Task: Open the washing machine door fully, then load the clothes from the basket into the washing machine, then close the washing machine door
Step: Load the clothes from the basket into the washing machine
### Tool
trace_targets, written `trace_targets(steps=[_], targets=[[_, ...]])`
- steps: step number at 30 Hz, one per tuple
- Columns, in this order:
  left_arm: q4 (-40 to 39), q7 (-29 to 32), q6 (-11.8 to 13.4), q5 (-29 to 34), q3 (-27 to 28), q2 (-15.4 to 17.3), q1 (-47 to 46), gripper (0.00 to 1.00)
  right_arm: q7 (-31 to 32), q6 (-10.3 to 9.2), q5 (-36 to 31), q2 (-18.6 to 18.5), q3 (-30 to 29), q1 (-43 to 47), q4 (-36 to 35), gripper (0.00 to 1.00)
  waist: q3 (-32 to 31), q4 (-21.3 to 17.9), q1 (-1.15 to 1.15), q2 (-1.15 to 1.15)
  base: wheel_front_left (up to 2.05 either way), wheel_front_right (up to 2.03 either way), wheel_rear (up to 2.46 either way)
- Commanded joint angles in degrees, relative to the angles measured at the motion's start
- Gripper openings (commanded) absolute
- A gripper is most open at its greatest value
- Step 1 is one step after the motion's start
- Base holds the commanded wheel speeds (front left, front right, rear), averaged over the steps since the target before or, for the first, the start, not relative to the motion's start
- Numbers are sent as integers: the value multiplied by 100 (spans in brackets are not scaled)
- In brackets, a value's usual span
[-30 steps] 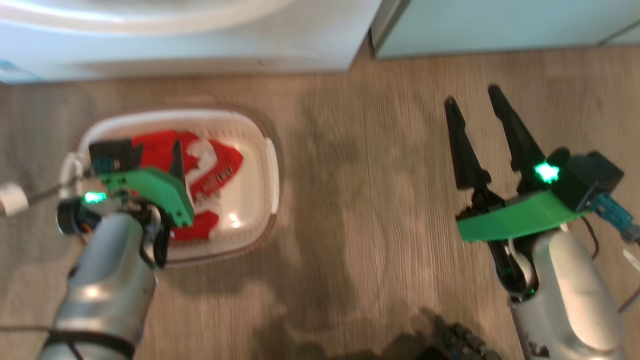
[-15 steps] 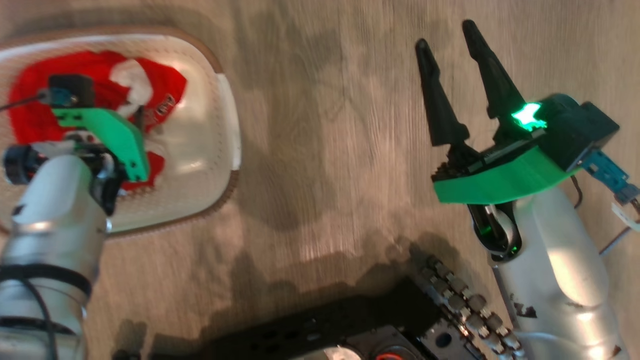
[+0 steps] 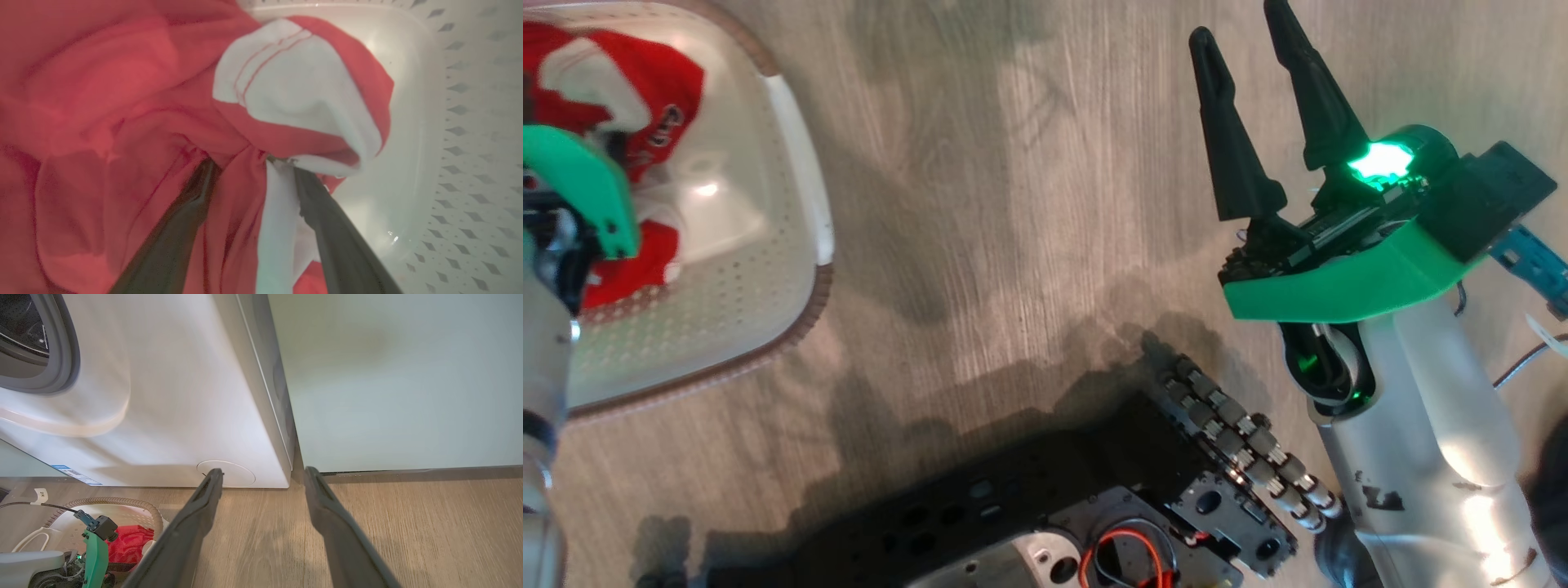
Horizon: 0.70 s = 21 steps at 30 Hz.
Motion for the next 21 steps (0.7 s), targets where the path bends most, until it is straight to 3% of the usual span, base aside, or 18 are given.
trace_targets(steps=[1, 8, 9, 10, 11, 21], targets=[[-10, 25, -19, 35, 62, 272, 83, 100, -35, 0, 55, 14, 124, 173, -191, 100, 128, -127, -1, 0, 0, 0, 0], [125, 239, -21, 30, -8, 357, 4, 100, -35, 0, 129, 14, 122, 237, -201, 100, 180, -146, -1, 0, 0, 0, 0], [145, 275, -3, 13, 0, 358, -12, 94, -35, 0, 135, 14, 119, 246, -205, 100, 182, -145, -1, 0, 0, 0, 0], [165, 316, 9, -9, 9, 355, -24, 31, -35, 0, 139, 14, 119, 251, -207, 100, 183, -146, -1, 0, 0, 0, 0], [185, 362, 34, -20, 11, 354, -36, 0, -35, 0, 144, 14, 120, 252, -208, 100, 181, -147, -1, 0, 0, 0, 0], [255, 229, 335, -143, 68, 296, 34, 0, -36, 0, 151, 15, 84, 155, -143, 100, -116, -80, -1, 0, 0, 0, 0]])
